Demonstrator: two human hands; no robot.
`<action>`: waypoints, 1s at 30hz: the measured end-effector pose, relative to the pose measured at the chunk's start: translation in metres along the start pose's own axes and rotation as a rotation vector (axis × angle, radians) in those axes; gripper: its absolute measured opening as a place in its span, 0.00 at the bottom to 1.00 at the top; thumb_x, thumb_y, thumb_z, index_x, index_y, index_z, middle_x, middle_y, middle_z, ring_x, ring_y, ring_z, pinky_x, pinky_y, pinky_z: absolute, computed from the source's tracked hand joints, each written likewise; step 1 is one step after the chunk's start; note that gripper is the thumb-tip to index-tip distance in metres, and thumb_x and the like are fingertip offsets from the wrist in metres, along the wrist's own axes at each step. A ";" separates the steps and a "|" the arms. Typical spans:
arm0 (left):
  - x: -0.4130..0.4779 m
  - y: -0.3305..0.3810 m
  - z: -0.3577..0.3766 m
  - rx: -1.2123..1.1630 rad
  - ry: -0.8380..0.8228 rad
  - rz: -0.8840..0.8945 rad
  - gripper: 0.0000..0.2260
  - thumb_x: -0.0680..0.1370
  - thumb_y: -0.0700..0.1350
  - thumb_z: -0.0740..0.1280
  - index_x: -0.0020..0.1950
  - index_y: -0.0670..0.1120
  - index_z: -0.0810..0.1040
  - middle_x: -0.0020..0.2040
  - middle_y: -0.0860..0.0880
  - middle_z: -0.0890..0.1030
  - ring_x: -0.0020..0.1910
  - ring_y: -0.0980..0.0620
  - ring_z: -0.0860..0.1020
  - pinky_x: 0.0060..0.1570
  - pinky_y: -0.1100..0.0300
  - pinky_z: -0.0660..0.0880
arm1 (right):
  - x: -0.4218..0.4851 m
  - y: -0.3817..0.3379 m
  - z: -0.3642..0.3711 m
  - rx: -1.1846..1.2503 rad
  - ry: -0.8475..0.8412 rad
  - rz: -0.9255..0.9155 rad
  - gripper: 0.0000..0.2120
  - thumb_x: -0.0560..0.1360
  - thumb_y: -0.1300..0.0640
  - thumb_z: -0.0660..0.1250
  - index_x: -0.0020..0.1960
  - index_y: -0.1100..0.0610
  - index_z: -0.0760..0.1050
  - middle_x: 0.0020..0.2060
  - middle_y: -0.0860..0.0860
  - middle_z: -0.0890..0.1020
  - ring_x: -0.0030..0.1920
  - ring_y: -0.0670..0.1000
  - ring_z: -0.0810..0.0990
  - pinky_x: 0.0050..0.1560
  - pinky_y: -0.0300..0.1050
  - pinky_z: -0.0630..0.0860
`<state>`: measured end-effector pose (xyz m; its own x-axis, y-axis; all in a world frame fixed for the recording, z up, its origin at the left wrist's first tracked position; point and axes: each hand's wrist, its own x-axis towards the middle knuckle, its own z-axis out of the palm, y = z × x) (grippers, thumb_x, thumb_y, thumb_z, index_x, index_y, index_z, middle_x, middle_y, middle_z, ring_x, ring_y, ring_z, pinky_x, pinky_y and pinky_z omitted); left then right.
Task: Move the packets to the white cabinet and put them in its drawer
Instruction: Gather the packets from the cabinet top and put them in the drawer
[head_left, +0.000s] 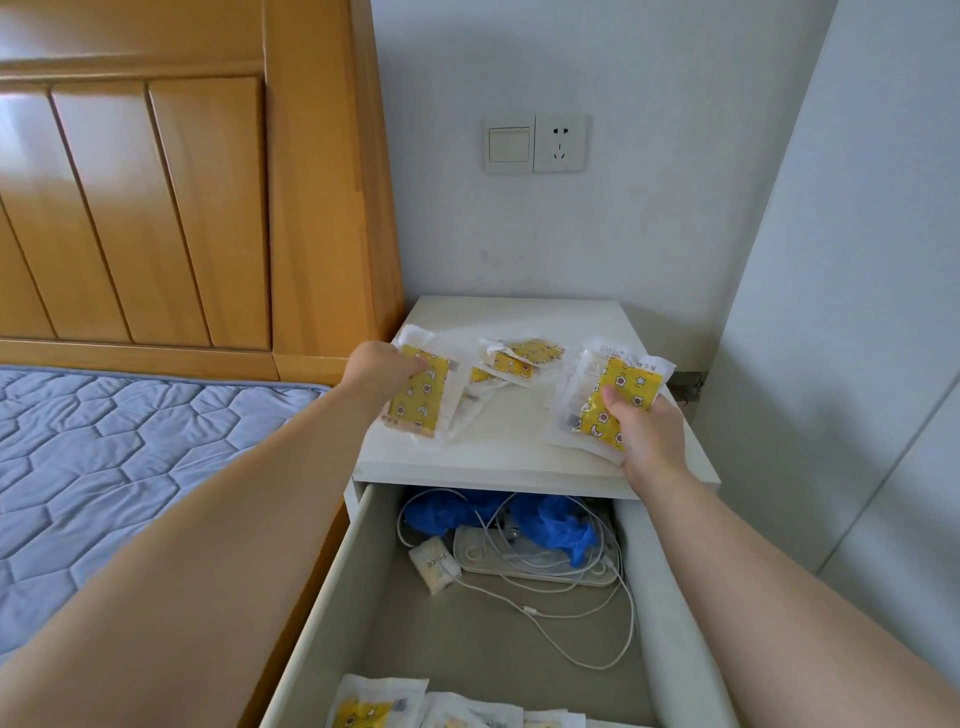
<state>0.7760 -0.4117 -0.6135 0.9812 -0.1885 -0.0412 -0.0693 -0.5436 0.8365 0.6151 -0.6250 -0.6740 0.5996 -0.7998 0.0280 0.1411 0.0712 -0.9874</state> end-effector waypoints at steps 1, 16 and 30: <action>0.002 0.002 0.005 -0.036 0.015 -0.059 0.13 0.75 0.49 0.71 0.48 0.42 0.72 0.40 0.47 0.75 0.44 0.48 0.75 0.47 0.55 0.74 | 0.000 0.000 0.000 0.002 -0.001 0.000 0.04 0.73 0.56 0.72 0.44 0.49 0.78 0.43 0.47 0.83 0.46 0.51 0.82 0.55 0.55 0.79; -0.004 -0.001 0.035 0.746 -0.167 0.101 0.29 0.75 0.63 0.65 0.64 0.41 0.73 0.57 0.44 0.77 0.53 0.48 0.73 0.50 0.59 0.67 | -0.002 -0.003 0.000 -0.044 -0.004 -0.011 0.03 0.73 0.56 0.71 0.45 0.51 0.77 0.42 0.48 0.82 0.45 0.51 0.82 0.48 0.46 0.78; -0.129 -0.027 0.055 0.089 -0.157 0.213 0.12 0.75 0.51 0.71 0.51 0.47 0.72 0.42 0.52 0.75 0.37 0.57 0.74 0.31 0.63 0.69 | -0.063 -0.016 -0.021 -0.030 -0.087 0.169 0.01 0.75 0.58 0.69 0.46 0.53 0.77 0.45 0.51 0.83 0.49 0.55 0.82 0.58 0.55 0.77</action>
<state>0.6413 -0.4174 -0.6612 0.9033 -0.4272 0.0403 -0.2934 -0.5464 0.7844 0.5585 -0.5885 -0.6630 0.6785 -0.7236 -0.1270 0.0095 0.1815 -0.9833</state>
